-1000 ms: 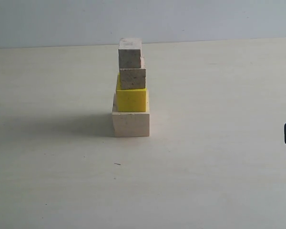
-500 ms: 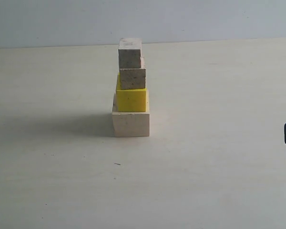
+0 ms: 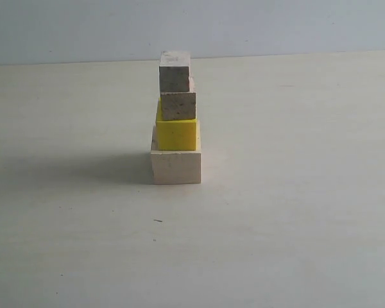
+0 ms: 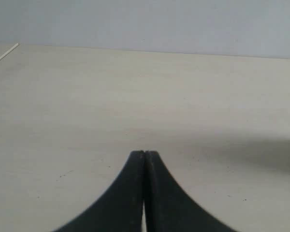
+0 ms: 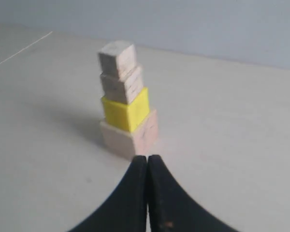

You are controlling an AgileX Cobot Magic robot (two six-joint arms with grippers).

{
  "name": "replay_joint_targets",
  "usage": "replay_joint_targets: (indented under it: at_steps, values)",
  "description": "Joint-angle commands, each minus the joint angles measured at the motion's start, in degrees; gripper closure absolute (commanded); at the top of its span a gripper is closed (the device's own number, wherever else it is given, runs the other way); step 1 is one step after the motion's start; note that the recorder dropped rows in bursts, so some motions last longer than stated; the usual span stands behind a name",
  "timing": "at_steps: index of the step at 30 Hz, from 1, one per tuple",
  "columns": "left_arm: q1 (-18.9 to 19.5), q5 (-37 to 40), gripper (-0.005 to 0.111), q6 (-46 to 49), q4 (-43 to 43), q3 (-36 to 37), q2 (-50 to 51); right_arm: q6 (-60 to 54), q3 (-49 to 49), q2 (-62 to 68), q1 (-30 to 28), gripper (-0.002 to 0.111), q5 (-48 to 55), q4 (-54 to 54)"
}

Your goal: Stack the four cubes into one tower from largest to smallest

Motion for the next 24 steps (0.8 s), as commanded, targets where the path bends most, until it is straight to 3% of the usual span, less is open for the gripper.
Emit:
replay_joint_targets:
  at_steps: [1,2,4,7,13,17,24]
  values:
    - [-0.43,-0.69,0.107,0.3,-0.45,0.19,-0.31,-4.01,1.61,-4.35,-23.84,0.108,-3.05,-1.12]
    - [-0.43,-0.69,0.107,0.3,-0.45,0.19,-0.31,-5.85,4.63,-6.82,-27.94,0.108,-3.39,-1.26]
    - [-0.43,-0.69,0.107,0.3,-0.45,0.19,-0.31,-6.31,9.7,-11.25,-30.39,0.108,-6.11,-1.26]
    - [-0.43,-0.69,0.107,0.3,-0.45,0.19,-0.31,-6.43,17.88,-17.95,-30.83,0.108,-14.62,-1.26]
    - [-0.43,-0.69,0.107,0.3,-0.45,0.19,-0.31,-6.43,28.52,-20.64,-30.83,0.108,-19.72,-0.56]
    - [-0.43,-0.69,0.107,0.3,-0.45,0.19,-0.31,-6.46,30.47,-22.32,-30.83,0.108,-21.41,-0.81]
    - [-0.43,-0.69,0.107,0.3,-0.45,0.19,-0.31,-6.71,30.47,-24.83,-29.58,0.108,-15.15,-1.27]
